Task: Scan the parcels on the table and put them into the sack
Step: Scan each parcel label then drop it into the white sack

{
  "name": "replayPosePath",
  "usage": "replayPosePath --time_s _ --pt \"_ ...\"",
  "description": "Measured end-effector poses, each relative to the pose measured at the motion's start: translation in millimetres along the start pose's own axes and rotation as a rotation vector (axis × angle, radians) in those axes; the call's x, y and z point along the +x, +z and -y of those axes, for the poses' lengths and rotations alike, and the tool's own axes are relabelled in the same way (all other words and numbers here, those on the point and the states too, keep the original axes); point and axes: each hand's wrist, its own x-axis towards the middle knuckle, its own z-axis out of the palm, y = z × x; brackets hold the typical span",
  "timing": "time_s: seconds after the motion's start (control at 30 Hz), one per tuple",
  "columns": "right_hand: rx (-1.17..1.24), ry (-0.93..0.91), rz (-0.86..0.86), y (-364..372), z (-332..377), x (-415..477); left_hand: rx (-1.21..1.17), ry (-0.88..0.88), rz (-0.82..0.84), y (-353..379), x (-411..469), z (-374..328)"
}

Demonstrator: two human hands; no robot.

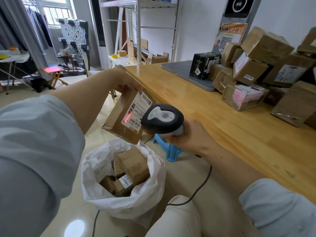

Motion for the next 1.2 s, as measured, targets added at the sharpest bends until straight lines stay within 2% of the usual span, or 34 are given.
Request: replayPosePath --time_s 0.2,0.4,0.57,0.8,0.87,0.97,1.07,1.2 --pt "0.095 0.083 0.032 22 -6 3 0.008 -0.125 -0.043 12 5 59" --pt "0.331 0.311 0.136 55 -19 13 0.083 -0.354 -0.145 50 7 173" --pt "0.441 0.410 0.209 87 -33 27 0.203 -0.584 -0.182 98 6 254" --pt "0.486 0.555 0.235 119 -59 42 0.167 -0.772 -0.312 148 20 293" --pt "0.500 0.573 0.235 122 -62 46 0.138 -0.783 -0.310 160 25 299" --pt "0.500 0.604 0.240 125 -65 51 0.155 -0.727 -0.159 177 23 308" --pt "0.508 0.621 0.217 128 -65 53 0.085 -0.726 -0.106 195 31 316" --pt "0.561 0.674 0.150 125 -63 52 0.068 -0.558 -0.128 207 34 272"
